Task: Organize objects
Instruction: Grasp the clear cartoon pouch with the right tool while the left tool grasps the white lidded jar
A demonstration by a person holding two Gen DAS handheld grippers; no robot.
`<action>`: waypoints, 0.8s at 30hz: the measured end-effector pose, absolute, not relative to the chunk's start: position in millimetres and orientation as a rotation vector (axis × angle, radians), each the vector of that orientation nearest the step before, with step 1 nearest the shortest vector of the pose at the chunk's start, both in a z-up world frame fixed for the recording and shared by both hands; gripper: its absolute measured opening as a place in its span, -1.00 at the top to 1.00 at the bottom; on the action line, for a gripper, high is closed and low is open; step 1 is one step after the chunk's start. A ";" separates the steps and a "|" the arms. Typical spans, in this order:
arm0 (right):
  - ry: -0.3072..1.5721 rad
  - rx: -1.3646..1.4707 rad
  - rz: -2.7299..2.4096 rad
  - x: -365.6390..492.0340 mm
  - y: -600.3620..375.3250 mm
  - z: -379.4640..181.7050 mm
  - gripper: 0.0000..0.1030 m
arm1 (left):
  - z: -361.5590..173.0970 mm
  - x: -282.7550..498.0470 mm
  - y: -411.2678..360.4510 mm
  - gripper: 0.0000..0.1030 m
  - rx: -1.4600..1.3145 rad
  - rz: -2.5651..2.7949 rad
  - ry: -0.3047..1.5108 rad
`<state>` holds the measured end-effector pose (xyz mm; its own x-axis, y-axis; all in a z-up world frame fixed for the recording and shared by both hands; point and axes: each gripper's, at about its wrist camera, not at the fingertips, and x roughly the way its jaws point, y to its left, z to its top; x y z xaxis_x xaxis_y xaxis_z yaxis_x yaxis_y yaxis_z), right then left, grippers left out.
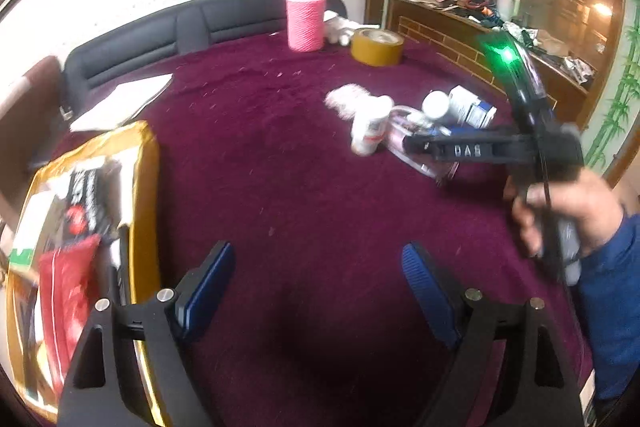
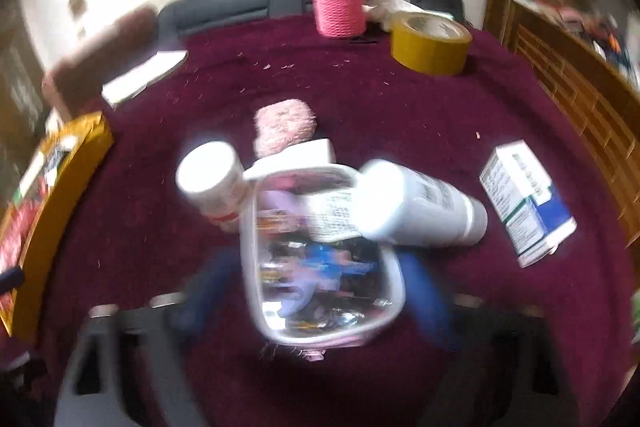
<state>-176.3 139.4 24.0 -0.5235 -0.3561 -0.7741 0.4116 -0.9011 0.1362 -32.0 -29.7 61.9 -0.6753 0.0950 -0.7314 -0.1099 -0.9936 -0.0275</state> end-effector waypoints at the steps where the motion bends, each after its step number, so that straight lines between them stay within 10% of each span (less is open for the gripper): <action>1: 0.049 1.194 -2.410 -175.5 144.0 24.2 -0.51 | 65.1 -40.2 -26.4 -0.64 -1.199 2.761 0.021; 17: -0.233 1.190 -2.448 -184.2 200.0 29.7 -0.51 | 37.4 -178.1 28.7 -0.64 -1.213 2.803 0.024; 20: -0.293 1.202 -2.409 -186.8 205.1 28.6 -0.52 | 23.6 -192.9 26.1 0.25 -1.269 2.774 -0.014; 24: -0.262 1.196 -2.417 -185.2 200.7 29.1 -0.52 | 14.8 -192.3 24.7 0.36 -1.278 2.763 -0.063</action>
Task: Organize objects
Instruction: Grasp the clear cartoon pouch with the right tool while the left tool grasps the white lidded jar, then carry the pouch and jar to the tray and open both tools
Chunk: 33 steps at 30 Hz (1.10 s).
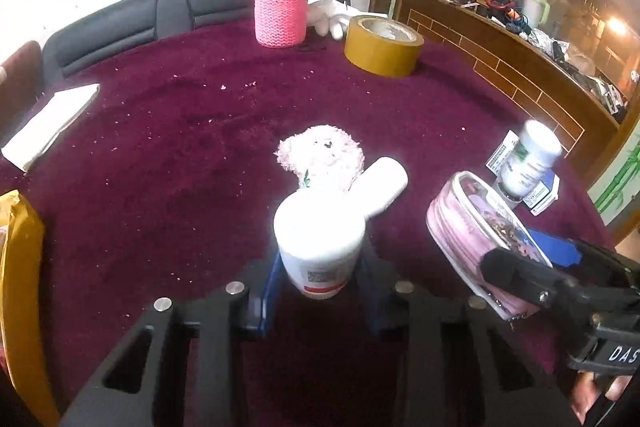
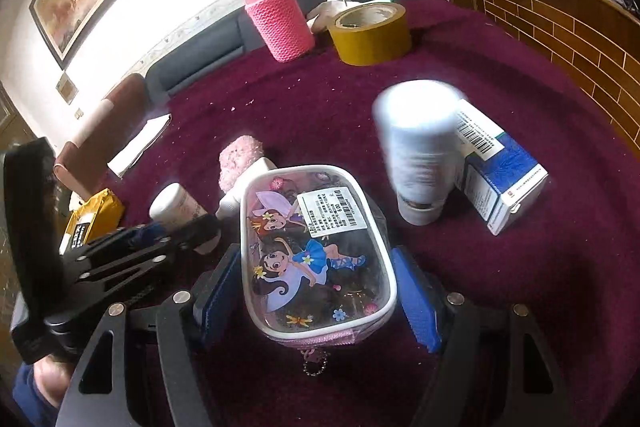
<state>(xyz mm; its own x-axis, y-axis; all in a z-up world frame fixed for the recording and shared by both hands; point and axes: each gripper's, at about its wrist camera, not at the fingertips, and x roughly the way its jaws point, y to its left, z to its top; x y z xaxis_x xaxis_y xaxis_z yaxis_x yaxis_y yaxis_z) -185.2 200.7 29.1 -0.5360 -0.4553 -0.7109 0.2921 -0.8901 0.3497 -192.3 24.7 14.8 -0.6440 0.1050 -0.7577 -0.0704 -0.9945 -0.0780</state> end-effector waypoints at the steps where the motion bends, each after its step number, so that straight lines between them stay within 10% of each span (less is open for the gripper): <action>1: -0.262 1.196 -2.418 -185.2 200.9 29.2 -0.52 | 15.1 -188.8 24.3 0.36 -1.268 2.773 -0.063; 33: -0.143 0.985 -2.221 -100.9 94.9 70.5 -0.52 | 92.0 25.0 -107.9 0.35 -1.041 2.918 -0.411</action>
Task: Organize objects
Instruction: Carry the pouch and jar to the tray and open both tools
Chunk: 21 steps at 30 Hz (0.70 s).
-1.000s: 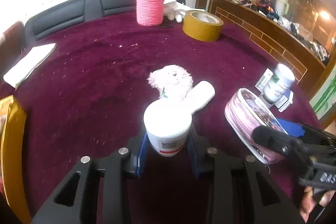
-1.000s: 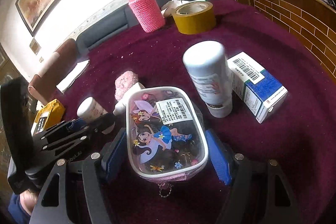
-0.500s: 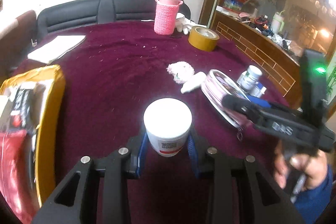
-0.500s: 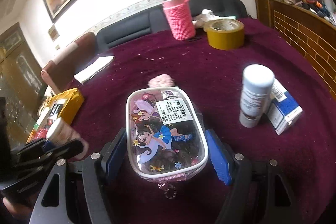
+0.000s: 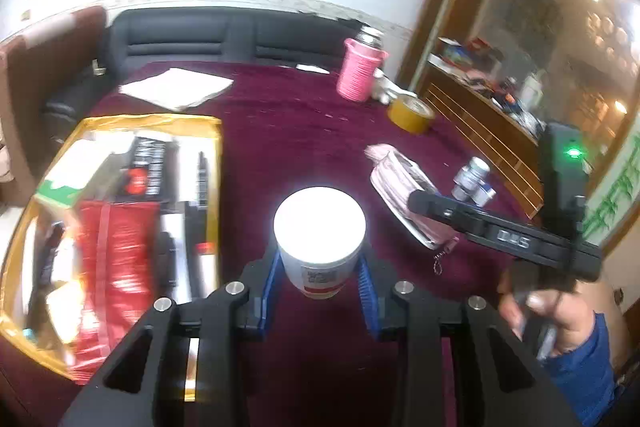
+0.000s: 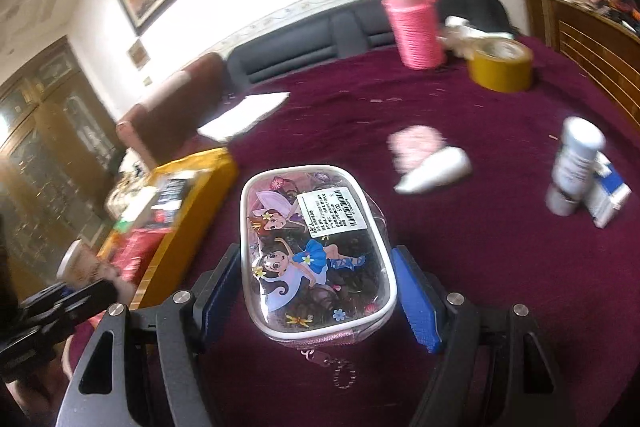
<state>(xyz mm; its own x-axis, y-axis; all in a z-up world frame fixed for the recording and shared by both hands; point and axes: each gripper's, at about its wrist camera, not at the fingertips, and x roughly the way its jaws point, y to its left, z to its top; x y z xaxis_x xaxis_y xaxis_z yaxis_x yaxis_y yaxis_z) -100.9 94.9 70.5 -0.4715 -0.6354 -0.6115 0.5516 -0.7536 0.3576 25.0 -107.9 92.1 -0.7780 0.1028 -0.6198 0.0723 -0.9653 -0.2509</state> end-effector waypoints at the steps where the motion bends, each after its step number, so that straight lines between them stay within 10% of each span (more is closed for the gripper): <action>1: -0.131 0.972 -2.205 -94.9 86.0 75.2 -0.53 | 91.5 29.2 -117.5 0.35 -1.038 2.929 -0.430; 21: -0.069 1.031 -2.017 -85.3 -97.5 94.9 -0.53 | 59.4 41.4 -187.3 0.35 -1.148 2.938 -0.629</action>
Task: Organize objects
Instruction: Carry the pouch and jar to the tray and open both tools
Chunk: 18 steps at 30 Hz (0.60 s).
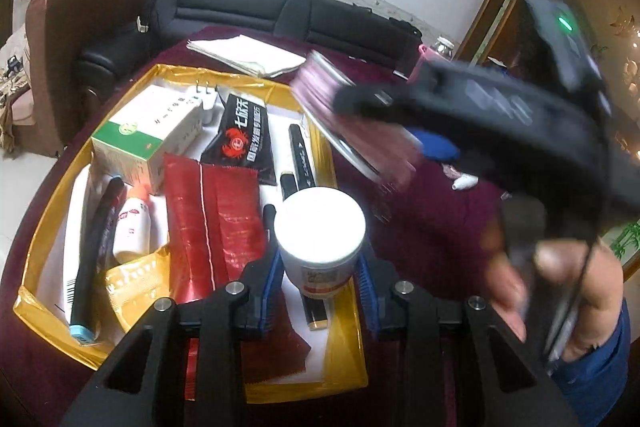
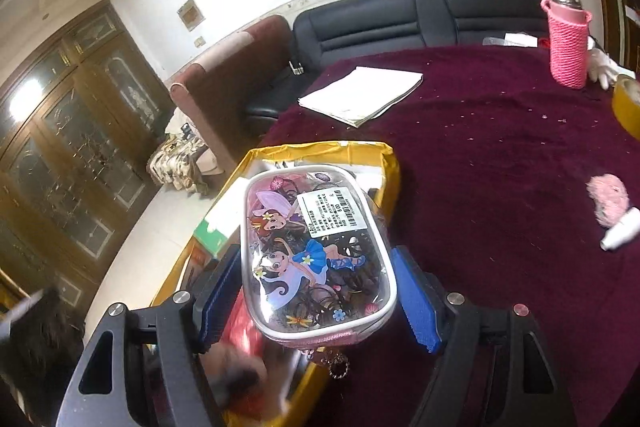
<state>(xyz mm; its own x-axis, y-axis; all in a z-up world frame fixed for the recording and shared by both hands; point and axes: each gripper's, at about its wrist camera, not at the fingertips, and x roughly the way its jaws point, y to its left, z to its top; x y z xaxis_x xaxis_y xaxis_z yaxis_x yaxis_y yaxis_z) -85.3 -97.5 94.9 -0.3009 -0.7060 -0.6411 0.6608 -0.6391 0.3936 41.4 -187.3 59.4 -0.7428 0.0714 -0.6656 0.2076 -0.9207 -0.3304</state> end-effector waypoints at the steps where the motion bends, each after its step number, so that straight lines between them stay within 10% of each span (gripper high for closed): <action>1: -0.078 1.039 -2.016 -88.9 -103.3 93.6 -0.53 | 58.7 41.0 -187.6 0.35 1.099 -2.801 0.598; 18: -0.010 1.145 -2.009 -127.5 -167.1 55.6 -0.54 | 37.7 27.1 -189.6 0.35 1.230 -2.787 0.619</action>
<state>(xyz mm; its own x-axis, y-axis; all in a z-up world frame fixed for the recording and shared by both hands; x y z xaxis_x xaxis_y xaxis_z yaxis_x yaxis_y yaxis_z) -127.5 -167.1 55.6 -0.2645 -0.6441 -0.7177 0.6372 -0.6754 0.3713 27.1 -189.6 37.7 -0.6864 0.1278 -0.7159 0.1873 -0.9202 -0.3438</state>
